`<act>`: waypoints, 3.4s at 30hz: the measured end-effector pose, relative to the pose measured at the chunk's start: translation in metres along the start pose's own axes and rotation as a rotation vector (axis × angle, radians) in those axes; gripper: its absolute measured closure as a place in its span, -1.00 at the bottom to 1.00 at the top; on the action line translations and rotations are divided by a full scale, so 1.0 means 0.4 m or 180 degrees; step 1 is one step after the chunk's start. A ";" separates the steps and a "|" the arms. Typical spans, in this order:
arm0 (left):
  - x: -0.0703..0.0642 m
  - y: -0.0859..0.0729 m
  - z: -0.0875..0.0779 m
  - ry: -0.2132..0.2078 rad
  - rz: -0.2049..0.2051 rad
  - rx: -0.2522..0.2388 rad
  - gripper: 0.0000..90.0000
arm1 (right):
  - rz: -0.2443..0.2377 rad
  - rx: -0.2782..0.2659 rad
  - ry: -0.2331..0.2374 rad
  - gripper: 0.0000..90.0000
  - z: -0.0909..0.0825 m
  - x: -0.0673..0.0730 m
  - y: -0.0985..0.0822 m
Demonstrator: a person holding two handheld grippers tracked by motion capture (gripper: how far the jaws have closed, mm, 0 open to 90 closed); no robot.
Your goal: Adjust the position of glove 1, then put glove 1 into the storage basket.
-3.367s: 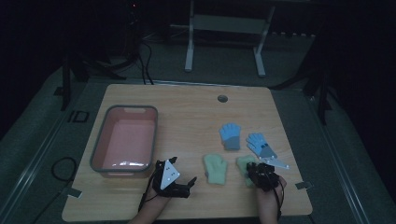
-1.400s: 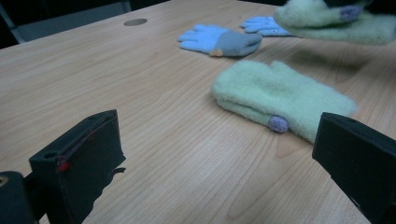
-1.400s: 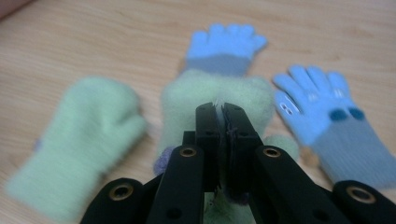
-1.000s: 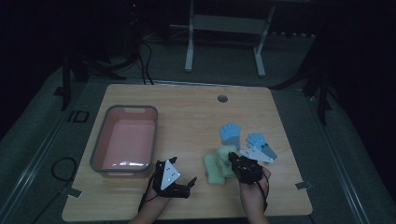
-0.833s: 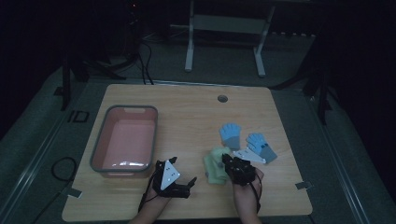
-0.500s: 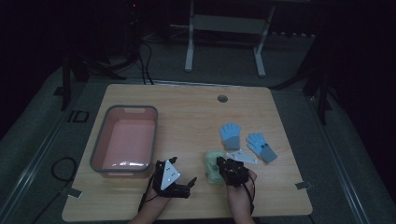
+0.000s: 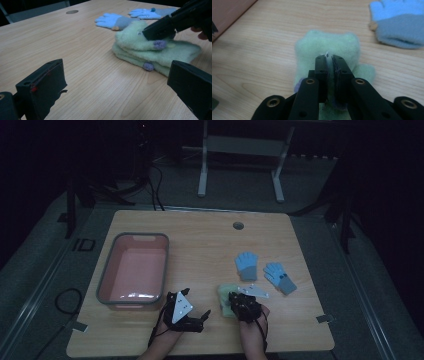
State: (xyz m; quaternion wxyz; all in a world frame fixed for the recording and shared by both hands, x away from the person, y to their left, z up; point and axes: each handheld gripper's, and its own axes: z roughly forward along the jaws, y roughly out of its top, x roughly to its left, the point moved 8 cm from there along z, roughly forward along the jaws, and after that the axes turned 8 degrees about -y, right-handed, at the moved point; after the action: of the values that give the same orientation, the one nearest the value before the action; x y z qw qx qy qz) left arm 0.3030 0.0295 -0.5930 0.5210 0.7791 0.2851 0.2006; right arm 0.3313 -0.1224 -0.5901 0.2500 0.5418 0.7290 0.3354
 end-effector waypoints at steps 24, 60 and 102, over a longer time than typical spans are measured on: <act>-0.004 -0.001 0.001 -0.0012 0.0045 0.0027 -0.96 | -0.0469 -0.0073 0.0474 -0.22 -0.024 -0.077 0.054; -0.157 0.048 0.045 -0.1238 0.0694 0.0439 -0.71 | -0.0831 -0.0253 0.1510 -0.23 -0.044 -0.117 0.131; -0.138 0.024 0.180 -0.1117 0.1654 0.0960 0.52 | -0.0833 0.0664 0.1934 0.39 0.111 -0.073 0.038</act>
State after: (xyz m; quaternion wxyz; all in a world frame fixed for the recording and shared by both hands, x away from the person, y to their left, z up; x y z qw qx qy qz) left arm 0.3073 -0.0595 -0.6121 0.3726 0.9165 0.0096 0.1451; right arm 0.3817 -0.1377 -0.6074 0.0057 0.3418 0.8638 0.3701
